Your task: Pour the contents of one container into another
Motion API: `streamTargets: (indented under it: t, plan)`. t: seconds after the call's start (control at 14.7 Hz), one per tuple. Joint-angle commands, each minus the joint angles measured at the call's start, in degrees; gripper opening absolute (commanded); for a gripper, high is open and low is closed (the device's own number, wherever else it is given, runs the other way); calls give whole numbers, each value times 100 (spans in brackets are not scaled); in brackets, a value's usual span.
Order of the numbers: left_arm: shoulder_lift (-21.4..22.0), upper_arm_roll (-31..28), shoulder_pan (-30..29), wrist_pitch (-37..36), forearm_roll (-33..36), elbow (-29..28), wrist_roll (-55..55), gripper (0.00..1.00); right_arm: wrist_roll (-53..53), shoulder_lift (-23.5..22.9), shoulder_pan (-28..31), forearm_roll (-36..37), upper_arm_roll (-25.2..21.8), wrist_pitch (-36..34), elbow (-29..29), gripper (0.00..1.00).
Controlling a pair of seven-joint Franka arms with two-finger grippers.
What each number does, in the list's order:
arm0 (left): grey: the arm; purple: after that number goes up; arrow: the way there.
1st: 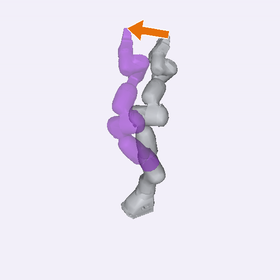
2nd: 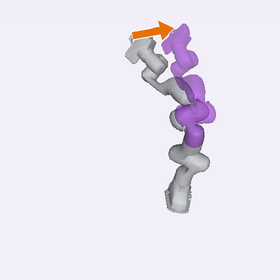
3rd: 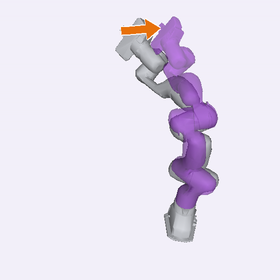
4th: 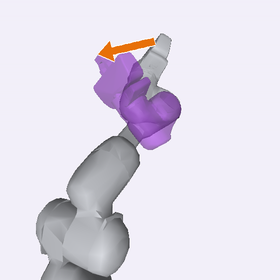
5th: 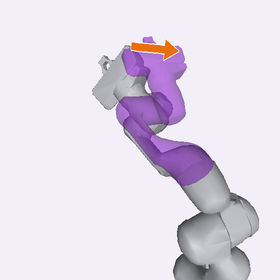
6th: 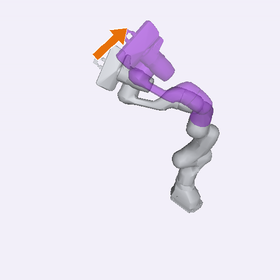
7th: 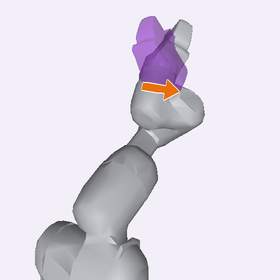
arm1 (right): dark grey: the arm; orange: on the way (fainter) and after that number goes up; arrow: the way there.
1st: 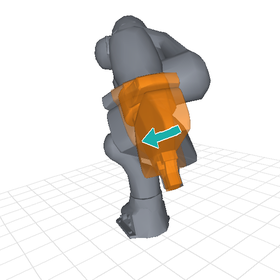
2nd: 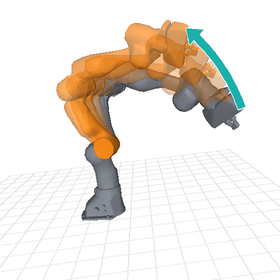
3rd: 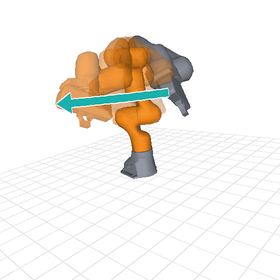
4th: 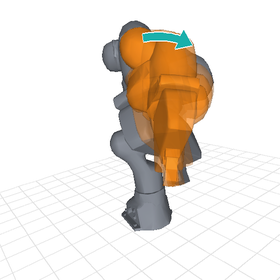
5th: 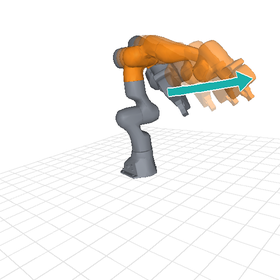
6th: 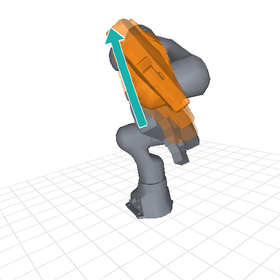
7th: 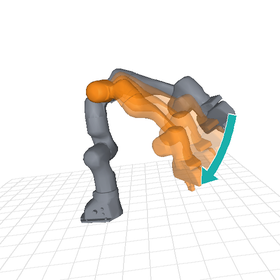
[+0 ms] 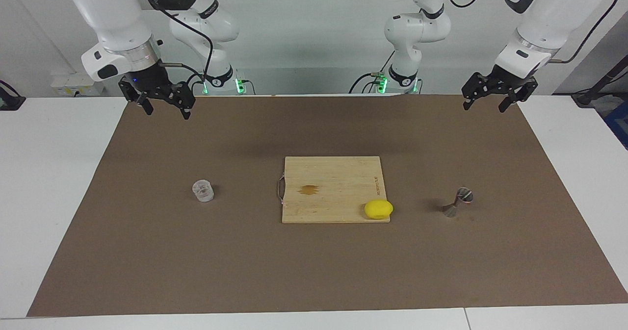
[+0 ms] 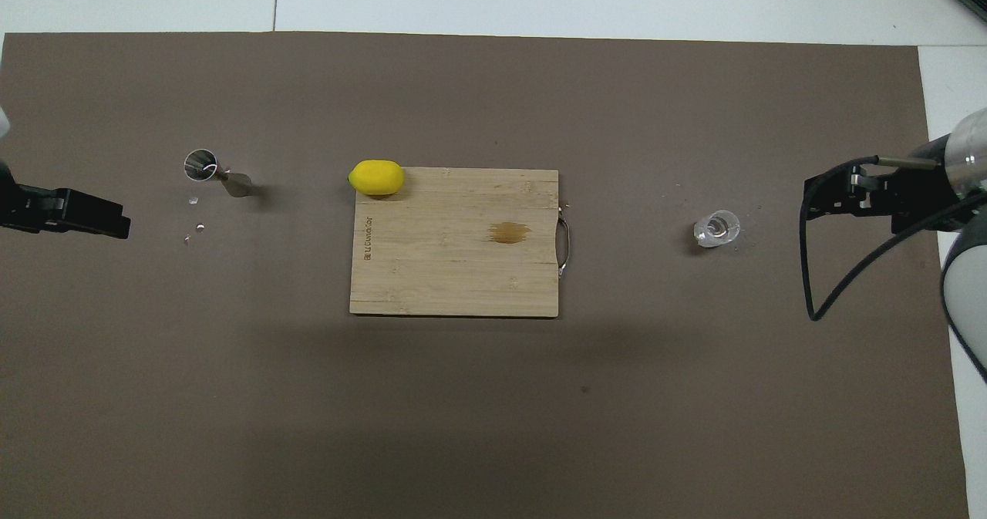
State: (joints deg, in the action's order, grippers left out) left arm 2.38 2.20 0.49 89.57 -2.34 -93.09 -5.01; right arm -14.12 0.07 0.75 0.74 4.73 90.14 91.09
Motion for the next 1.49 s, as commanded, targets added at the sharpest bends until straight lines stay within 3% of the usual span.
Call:
streamTargets:
  t: [0.0,0.95,1.29,1.42]
  plan:
    - [-1,17,-22,-124,-21,107,62,100,-100,1,66,-13,46,39,14,100]
    - [17,17,-31,-89,-29,-7,0,100,-100,-7,66,-13,46,39,23,100]
    - [-588,-123,-619,-212,-433,-59,-26,100,-100,1,66,-13,46,39,23,100]
    - [-939,-359,-873,-63,-923,-51,9,100,-100,-7,66,-13,46,39,23,100]
